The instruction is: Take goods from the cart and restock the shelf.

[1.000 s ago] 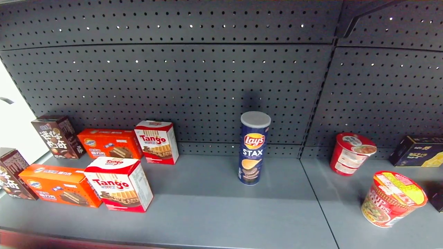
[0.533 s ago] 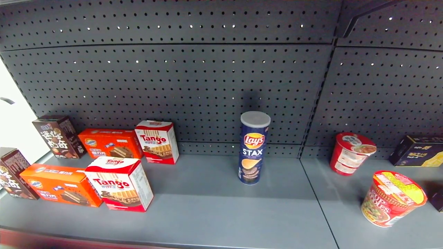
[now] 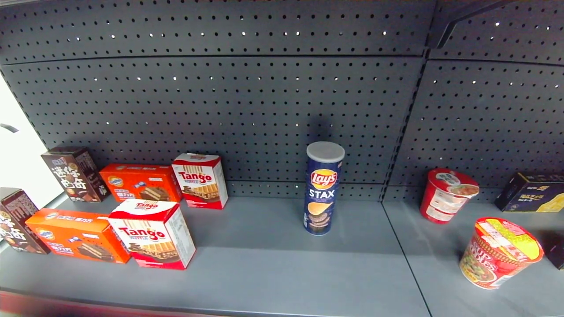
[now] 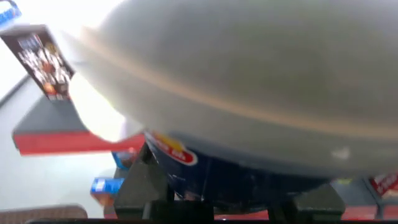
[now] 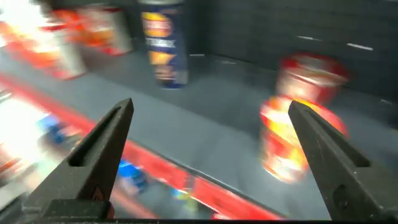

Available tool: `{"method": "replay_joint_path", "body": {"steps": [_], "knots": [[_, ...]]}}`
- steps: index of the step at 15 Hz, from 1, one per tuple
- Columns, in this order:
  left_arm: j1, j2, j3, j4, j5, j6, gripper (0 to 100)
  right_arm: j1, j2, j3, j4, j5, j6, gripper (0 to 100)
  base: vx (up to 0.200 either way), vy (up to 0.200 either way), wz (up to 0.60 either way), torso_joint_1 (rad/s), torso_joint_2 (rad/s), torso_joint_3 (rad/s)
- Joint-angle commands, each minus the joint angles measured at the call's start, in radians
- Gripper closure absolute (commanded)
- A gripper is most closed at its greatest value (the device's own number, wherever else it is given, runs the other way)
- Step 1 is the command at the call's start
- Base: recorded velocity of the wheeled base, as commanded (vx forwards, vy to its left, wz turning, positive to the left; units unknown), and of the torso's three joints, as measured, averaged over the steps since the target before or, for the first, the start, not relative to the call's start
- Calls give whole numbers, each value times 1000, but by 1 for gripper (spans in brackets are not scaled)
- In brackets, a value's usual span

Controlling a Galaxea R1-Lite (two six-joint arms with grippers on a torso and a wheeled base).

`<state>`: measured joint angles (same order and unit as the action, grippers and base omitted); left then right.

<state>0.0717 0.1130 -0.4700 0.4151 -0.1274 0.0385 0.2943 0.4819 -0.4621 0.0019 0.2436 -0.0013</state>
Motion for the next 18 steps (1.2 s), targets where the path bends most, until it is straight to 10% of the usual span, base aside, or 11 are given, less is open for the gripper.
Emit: {"method": "replay_joint_path", "body": {"steps": [1,18], "knots": [[-4,10,-1,-2,-1,-2,100,95,250,-78,-25,60,-2,0,0,0,0,0,0,0],[-213,7,40,-6,-8,-54,100,46,1202,-592,-283,563,-324,0,0,0,0,0,0,0]]}}
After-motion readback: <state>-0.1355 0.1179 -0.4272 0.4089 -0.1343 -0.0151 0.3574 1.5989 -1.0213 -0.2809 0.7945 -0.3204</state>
